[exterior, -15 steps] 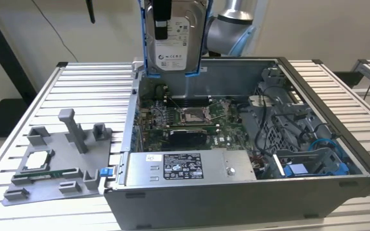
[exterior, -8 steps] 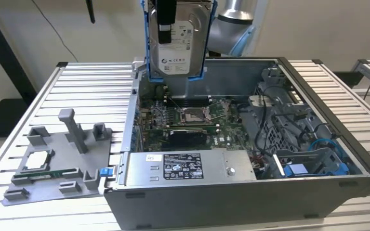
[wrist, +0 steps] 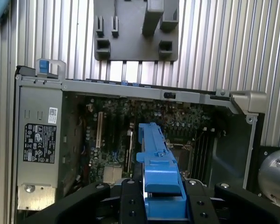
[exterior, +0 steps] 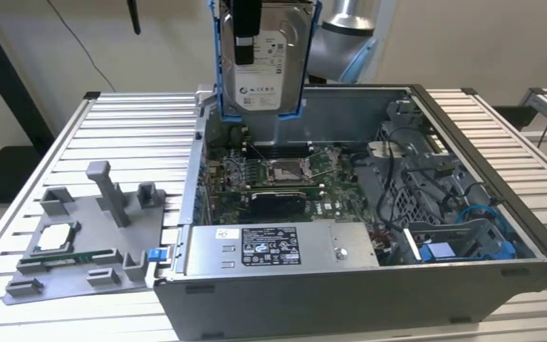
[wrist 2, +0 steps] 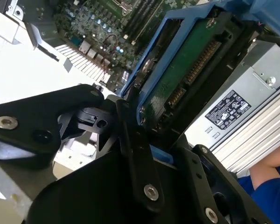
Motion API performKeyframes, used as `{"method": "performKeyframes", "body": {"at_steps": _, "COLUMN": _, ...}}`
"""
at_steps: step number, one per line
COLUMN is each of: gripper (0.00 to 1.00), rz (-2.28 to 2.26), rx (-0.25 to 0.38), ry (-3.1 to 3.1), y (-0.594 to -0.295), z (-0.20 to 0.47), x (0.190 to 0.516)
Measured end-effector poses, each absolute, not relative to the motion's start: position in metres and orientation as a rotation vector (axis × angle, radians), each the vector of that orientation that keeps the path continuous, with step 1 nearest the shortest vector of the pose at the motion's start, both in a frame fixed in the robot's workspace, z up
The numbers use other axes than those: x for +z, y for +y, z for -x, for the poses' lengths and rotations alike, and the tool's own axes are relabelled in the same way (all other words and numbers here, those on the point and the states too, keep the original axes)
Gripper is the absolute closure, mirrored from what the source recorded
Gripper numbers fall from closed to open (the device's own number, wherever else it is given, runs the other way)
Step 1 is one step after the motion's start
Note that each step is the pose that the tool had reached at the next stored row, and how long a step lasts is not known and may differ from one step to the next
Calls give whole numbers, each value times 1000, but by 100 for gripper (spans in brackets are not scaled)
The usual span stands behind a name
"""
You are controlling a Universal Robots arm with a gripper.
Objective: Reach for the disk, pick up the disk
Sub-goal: 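Pick up the disk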
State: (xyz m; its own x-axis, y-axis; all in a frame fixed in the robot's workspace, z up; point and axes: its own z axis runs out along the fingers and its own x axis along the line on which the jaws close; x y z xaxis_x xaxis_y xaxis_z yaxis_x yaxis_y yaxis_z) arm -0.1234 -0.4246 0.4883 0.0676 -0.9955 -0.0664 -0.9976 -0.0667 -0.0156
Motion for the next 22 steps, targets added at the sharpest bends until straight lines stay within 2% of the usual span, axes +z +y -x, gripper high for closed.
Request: {"method": "performKeyframes", "body": {"at_steps": 22, "gripper": 100, "rz": 2252, "rx": 58, "ry": 2107, "y": -441, "z": 71, "x": 478}}
